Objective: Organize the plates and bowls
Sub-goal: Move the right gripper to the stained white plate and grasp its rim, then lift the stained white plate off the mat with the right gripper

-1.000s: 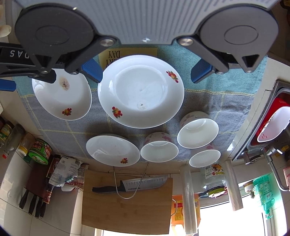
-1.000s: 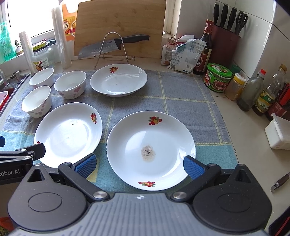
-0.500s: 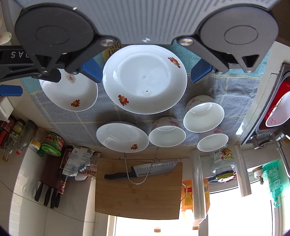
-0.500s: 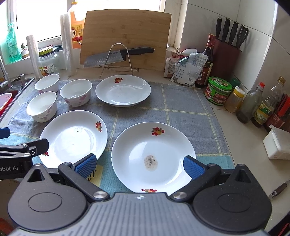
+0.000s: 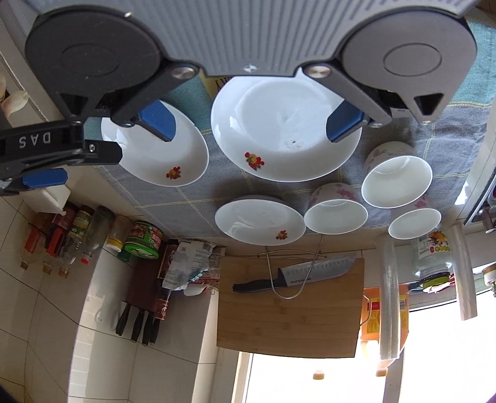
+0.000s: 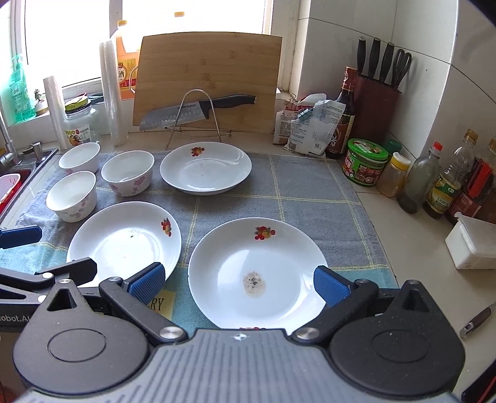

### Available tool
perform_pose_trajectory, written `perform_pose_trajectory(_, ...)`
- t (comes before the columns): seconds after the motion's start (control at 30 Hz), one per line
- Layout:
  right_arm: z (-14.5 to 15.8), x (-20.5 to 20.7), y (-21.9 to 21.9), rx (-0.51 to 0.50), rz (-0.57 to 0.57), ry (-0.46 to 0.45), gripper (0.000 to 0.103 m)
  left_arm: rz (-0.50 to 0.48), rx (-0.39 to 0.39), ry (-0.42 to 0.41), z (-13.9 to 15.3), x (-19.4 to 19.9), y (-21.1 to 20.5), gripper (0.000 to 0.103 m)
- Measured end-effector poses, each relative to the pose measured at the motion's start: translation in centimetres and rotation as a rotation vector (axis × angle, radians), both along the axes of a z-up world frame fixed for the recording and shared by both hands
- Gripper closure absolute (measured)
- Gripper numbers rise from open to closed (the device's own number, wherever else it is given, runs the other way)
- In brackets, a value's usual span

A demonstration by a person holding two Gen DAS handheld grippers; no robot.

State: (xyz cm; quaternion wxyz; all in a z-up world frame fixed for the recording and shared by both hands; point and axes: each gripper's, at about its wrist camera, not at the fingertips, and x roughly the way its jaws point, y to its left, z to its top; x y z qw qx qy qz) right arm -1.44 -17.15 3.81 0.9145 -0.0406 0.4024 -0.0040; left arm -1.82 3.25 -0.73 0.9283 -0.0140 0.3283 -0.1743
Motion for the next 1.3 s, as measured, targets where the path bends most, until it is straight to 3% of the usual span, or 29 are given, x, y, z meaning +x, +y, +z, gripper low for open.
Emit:
perform_pose_trajectory(0.33, -0.4, 0.9, -3.8, 0.010, -0.047, -0.020, 0.000, -0.102, 0.001, 0.018, -2.3, -0.3, -2.3, 0.001)
perform_pose_trajectory(0.6, -1.5, 2.9, -7.1, 0.034, -0.006, -0.018, 0.000, -0.146, 0.009, 0.052, -4.1, -0.3, -5.4, 0.001)
perform_pose_trajectory(0.8, -2.2, 4.9, -9.4, 0.052, 0.022, -0.016, 0.000, -0.165, 0.045, 0.096, -5.4, -0.2, -8.5, 0.001)
perform_pose_trajectory(1.3, -4.9, 8.2, -13.5, 0.061, 0.053, 0.036, 0.000, -0.223, 0.146, 0.088, -9.5, 0.2, -13.9, 0.001)
